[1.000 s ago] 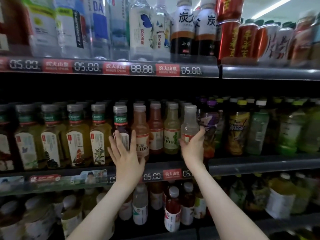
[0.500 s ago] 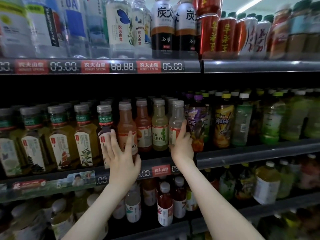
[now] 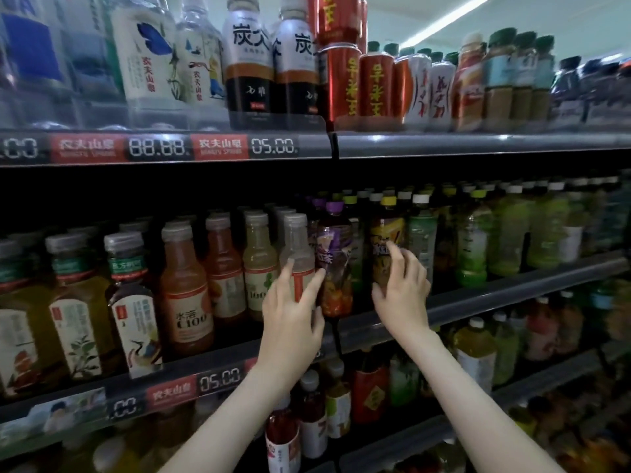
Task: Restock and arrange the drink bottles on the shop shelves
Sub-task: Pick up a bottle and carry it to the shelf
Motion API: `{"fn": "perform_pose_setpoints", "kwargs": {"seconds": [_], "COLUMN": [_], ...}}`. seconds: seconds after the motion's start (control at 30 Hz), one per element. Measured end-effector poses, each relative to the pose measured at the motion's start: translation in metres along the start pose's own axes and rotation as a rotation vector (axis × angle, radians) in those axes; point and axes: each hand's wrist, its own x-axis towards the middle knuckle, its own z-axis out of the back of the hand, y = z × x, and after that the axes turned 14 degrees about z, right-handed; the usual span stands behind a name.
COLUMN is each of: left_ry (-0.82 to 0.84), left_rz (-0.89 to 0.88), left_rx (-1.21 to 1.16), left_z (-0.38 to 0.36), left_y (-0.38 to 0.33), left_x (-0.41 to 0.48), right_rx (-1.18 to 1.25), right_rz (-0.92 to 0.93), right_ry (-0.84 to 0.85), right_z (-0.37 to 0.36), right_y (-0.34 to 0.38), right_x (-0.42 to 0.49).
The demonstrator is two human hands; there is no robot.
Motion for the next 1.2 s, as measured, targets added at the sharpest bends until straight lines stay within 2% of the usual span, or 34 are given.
{"fn": "perform_pose_setpoints", "kwargs": {"seconds": [0.2, 0.33, 0.43, 0.63, 0.7, 0.77, 0.83, 0.87, 0.9, 1.03, 1.2], "left_ry": [-0.020, -0.036, -0.027, 0.014, 0.020, 0.027, 0.029, 0.025, 0.016, -0.087, -0.204], "left_rz": [0.053, 0.161, 0.224, 0.230, 0.223, 0.210, 0.211, 0.217, 0.227, 0.243, 0.192], "left_rx": [-0.038, 0.017, 0.023, 0.082, 0.084, 0.076, 0.075, 0.088, 0.113, 0.283, 0.540], "left_z": [-0.056, -0.092, -0.114, -0.135, -0.138, -0.139, -0.140, -0.140, -0.139, -0.132, -0.107], "left_y": [-0.052, -0.088, -0.109, -0.123, -0.129, -0.136, -0.139, -0.138, -0.137, -0.122, -0.086], "left_x": [0.017, 0.023, 0.022, 0.021, 0.023, 0.025, 0.026, 0.027, 0.028, 0.033, 0.046], "right_rx": [0.228, 0.476, 0.475, 0.513, 0.500, 0.343, 0.181, 0.163, 0.198, 0.479, 0.449], "right_rz": [-0.171, -0.187, -0.201, -0.155, -0.067, 0.005, -0.029, -0.083, -0.158, -0.455, -0.457], "right_ry": [0.026, 0.188, 0.260, 0.353, 0.262, 0.017, -0.208, -0.234, -0.188, 0.232, 0.138], "right_z": [0.017, 0.016, 0.007, -0.002, 0.004, 0.018, 0.031, 0.036, 0.038, 0.034, 0.033], "right_y": [-0.080, -0.114, -0.134, -0.157, -0.164, -0.173, -0.188, -0.197, -0.208, -0.247, -0.245], "right_x": [0.018, 0.031, 0.040, 0.045, 0.043, 0.044, 0.051, 0.055, 0.059, 0.066, 0.054]}}
